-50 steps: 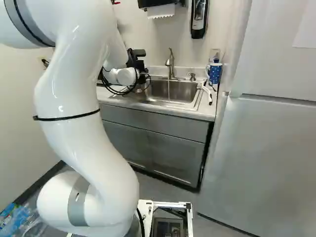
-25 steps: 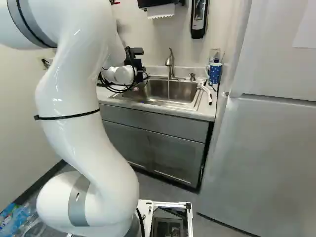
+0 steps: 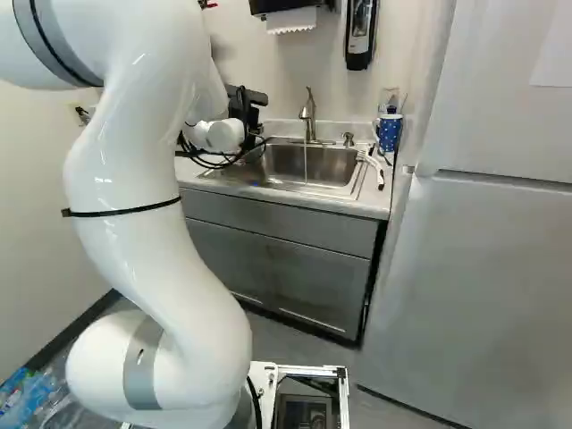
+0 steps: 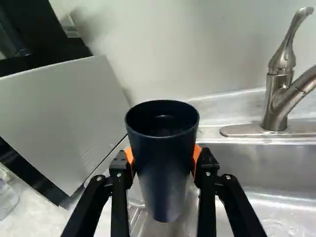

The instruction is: Rinse the cup and place it in the tray

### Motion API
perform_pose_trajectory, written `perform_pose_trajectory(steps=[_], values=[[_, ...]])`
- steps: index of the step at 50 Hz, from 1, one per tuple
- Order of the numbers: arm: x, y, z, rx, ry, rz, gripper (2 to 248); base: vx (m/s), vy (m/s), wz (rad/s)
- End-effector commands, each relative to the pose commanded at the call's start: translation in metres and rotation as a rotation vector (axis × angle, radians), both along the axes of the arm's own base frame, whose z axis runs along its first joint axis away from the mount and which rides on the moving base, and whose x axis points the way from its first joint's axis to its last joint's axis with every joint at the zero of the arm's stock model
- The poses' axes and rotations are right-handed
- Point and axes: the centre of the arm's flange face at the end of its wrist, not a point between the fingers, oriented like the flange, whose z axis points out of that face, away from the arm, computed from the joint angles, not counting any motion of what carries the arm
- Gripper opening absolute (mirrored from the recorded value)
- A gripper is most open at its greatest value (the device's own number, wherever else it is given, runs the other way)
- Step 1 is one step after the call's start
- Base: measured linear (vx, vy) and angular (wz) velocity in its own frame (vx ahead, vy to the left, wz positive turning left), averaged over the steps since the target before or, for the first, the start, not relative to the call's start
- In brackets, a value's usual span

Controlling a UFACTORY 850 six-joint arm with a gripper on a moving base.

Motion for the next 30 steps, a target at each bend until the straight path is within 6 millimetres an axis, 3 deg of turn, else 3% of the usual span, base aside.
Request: perform_pose_trajectory(steps=[30], values=[[0.0000,0.0000,0.0000,0.311,0.034,-0.041,125,0.000,0.000,0.000]])
